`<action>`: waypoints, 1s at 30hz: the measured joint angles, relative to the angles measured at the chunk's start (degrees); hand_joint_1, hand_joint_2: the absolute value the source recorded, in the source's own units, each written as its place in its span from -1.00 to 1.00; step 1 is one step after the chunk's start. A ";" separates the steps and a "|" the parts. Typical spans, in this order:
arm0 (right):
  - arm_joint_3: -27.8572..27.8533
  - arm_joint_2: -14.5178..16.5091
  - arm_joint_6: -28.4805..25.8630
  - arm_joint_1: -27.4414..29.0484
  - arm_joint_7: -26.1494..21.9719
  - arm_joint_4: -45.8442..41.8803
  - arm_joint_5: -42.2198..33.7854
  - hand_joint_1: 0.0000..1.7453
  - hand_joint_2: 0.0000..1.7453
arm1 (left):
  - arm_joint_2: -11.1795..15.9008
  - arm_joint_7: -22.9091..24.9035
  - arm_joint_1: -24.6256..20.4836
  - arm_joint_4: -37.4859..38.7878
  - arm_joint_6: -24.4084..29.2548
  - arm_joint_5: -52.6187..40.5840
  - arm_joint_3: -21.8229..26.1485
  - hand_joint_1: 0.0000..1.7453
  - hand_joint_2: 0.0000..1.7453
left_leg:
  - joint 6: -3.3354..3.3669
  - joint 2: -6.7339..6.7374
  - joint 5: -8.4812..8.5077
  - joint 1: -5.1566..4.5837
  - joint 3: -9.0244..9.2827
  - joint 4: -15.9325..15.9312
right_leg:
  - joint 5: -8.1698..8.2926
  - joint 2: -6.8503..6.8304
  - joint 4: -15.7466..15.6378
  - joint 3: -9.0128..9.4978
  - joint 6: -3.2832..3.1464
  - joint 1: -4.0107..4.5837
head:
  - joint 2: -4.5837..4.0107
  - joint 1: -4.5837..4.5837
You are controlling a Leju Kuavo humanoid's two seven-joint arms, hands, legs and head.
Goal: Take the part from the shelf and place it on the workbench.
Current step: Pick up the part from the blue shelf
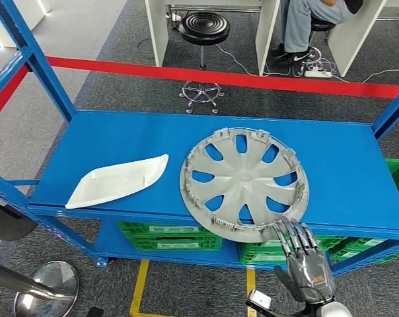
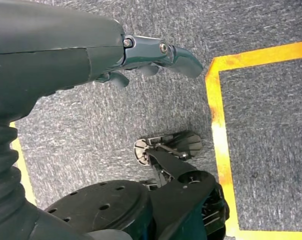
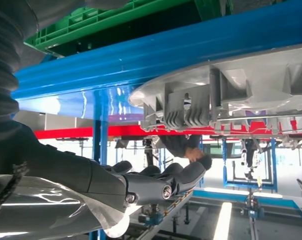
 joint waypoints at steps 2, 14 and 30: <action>-0.33 0.23 0.22 -0.11 -0.23 0.08 0.09 -1.00 1.00 | -0.01 0.08 -0.14 -0.03 0.03 -0.20 -0.17 -1.00 1.00 | 0.00 0.00 0.00 0.00 0.00 0.00 | 0.00 0.00 0.00 0.02 0.00 0.00 | 0.00 -0.01; -0.90 0.85 0.32 -0.21 -0.28 0.20 0.14 -1.00 1.00 | -0.08 0.15 -0.49 -0.13 0.03 -0.27 -0.58 -1.00 1.00 | 0.00 0.00 0.00 0.00 0.00 0.00 | 0.00 0.00 0.00 0.06 0.00 0.00 | 0.00 -0.01; -0.81 2.51 3.54 -4.49 -5.41 2.40 -0.85 -1.00 1.00 | -0.16 0.76 -1.18 -0.18 -0.29 -1.15 -1.81 -1.00 1.00 | 0.00 0.00 0.01 0.00 0.03 0.00 | 0.00 0.01 0.01 0.11 0.00 0.00 | 0.00 -0.01</action>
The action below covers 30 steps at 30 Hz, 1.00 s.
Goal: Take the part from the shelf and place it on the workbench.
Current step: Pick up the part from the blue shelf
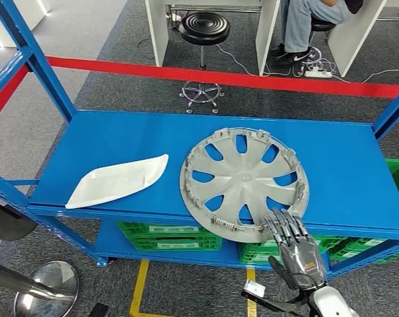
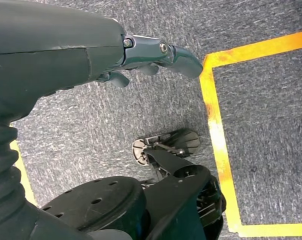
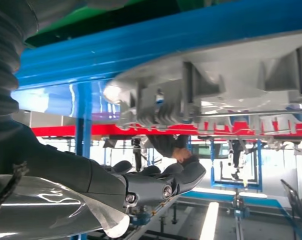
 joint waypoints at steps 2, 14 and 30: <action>0.03 0.42 0.35 -0.74 -0.62 0.62 0.00 -1.00 1.00 | -0.02 0.09 -0.10 -0.04 0.00 -0.15 -0.12 -1.00 1.00 | 0.00 0.00 0.00 0.00 0.00 0.00 | 0.00 0.00 0.00 0.02 0.00 0.00 | 0.00 0.01; 0.83 4.47 2.13 -7.67 -4.14 8.08 0.14 -1.00 1.00 | -0.36 0.97 -1.35 -0.42 -0.20 -1.00 -1.73 -1.00 1.00 | 0.00 0.00 0.00 0.00 0.00 0.00 | 0.00 0.01 0.02 0.04 0.00 0.01 | 0.00 0.01; -0.88 6.04 -0.68 -9.15 -1.80 12.09 3.87 1.00 1.00 | -0.37 1.02 -1.58 -0.42 -0.09 -0.29 -2.70 -1.00 1.00 | 0.00 -0.01 0.00 0.00 0.00 0.00 | 0.00 0.00 0.02 0.03 0.00 0.01 | 0.00 0.01</action>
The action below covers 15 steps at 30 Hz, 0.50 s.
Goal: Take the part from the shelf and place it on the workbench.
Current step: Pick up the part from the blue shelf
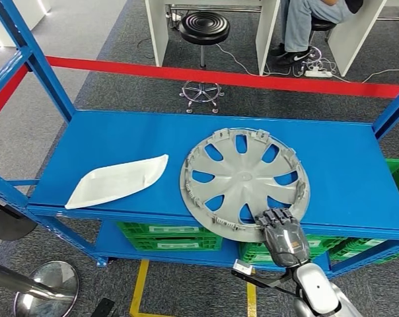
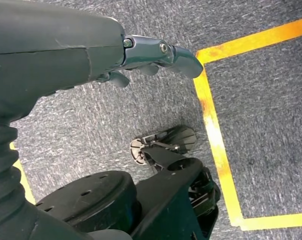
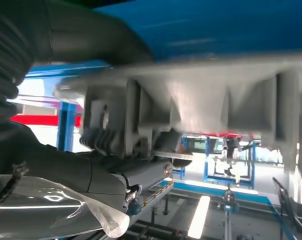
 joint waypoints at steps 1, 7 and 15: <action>-0.20 0.01 -0.04 0.16 0.10 -0.01 0.18 1.00 1.00 | 0.00 0.00 0.00 0.00 0.03 0.04 -0.01 -1.00 1.00 | 0.00 0.00 0.00 0.00 0.00 0.00 | 0.00 0.00 0.00 0.00 0.00 0.00 | 0.00 0.00; -0.63 0.01 -0.47 0.62 0.17 -0.13 0.73 1.00 1.00 | -0.02 0.00 0.01 0.00 0.05 0.12 -0.07 -1.00 1.00 | 0.00 -0.01 0.00 0.00 0.00 0.00 | 0.00 -0.03 0.00 0.00 0.00 0.00 | 0.00 -0.01; -1.80 0.26 -4.47 5.27 1.89 -6.49 5.15 1.00 1.00 | -0.07 -0.34 0.40 0.00 0.25 1.31 -0.07 -1.00 1.00 | 0.00 -0.18 0.00 -0.02 -0.06 0.00 | -0.01 -0.19 0.00 0.01 0.00 0.00 | 0.00 0.01</action>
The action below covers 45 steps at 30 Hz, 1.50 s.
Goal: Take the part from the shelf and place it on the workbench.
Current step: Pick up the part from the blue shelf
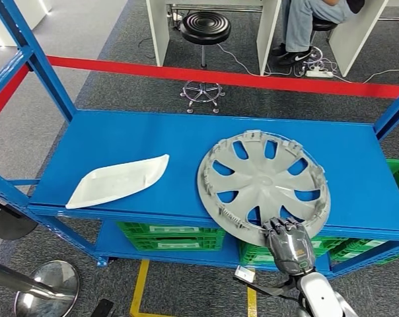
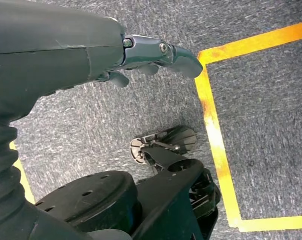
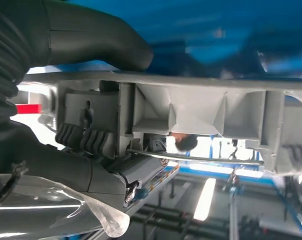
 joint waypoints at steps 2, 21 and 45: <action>-0.16 0.19 -0.47 1.65 -0.06 -3.23 1.52 1.00 1.00 | 0.00 -0.22 0.16 0.00 0.04 0.30 0.00 -1.00 1.00 | 0.00 0.01 0.00 -0.01 -0.02 0.00 | 0.00 0.04 0.00 -0.03 0.00 0.00 | 0.00 -0.01; -5.40 9.64 -1.47 7.43 -21.99 -33.15 3.44 1.00 1.00 | -0.02 -5.17 0.98 0.00 -3.02 6.55 2.50 -1.00 1.00 | -0.01 0.02 0.00 0.05 -0.03 -0.02 | -0.02 0.04 0.01 -0.08 -0.02 0.06 | 0.00 -0.01; -1.15 9.80 -1.46 8.56 -17.32 -35.03 -7.53 1.00 1.00 | -0.05 -8.36 0.77 0.00 -0.79 9.32 3.16 -1.00 1.00 | 0.48 0.01 -0.31 -0.52 -0.03 0.19 | -0.03 0.03 -0.14 -0.06 0.33 -0.49 | 0.00 -0.02</action>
